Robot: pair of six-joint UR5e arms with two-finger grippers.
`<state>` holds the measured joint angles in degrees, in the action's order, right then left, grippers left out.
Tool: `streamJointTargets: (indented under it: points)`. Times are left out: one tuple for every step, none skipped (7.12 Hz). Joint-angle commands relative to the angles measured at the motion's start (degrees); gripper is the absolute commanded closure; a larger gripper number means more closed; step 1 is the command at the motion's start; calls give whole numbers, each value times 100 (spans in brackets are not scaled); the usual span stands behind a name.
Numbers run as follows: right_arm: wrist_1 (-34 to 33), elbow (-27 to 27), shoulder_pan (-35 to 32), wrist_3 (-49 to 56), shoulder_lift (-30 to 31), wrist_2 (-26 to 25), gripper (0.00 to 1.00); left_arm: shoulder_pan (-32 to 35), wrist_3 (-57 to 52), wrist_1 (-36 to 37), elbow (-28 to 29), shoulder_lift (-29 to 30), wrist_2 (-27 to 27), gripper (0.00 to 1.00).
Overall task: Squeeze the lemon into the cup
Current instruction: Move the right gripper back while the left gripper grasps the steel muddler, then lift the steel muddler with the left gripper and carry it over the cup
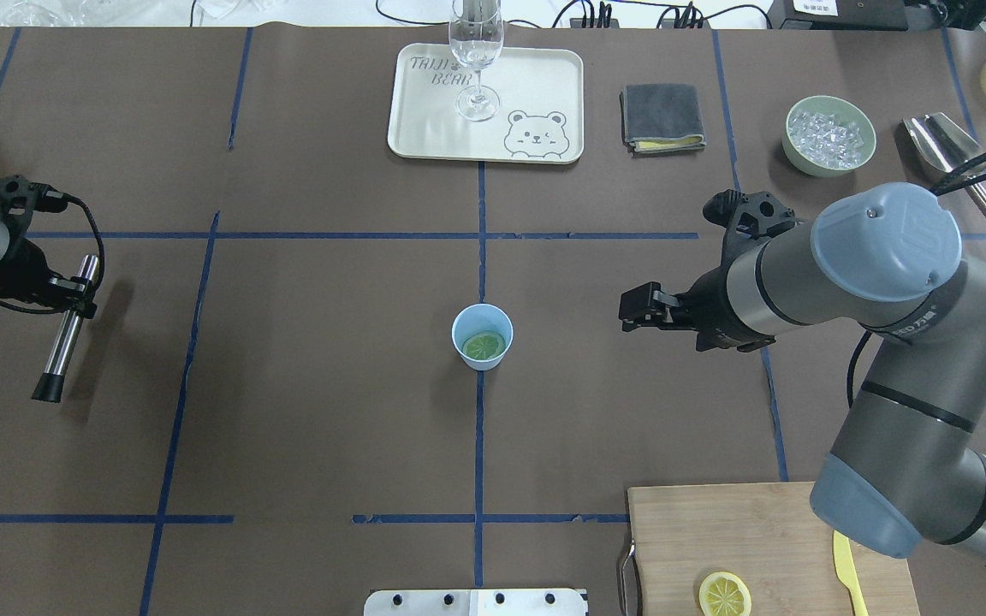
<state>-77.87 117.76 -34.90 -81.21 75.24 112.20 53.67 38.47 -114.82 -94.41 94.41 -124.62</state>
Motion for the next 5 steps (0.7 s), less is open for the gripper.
streamJointTargets:
  points:
    - [0,159,-8,9,147,4,0,-14,107,352,-952,25,245,100]
    - [0,177,-17,9,166,4,0,-136,99,346,-1165,190,324,100]
    - [0,221,-43,9,236,4,0,-598,256,346,-1593,592,716,100]
    - [0,378,-52,9,393,4,0,-847,379,337,-1572,1127,1025,100]
    - [0,449,-87,9,429,4,0,-919,415,389,-1563,1628,1036,100]
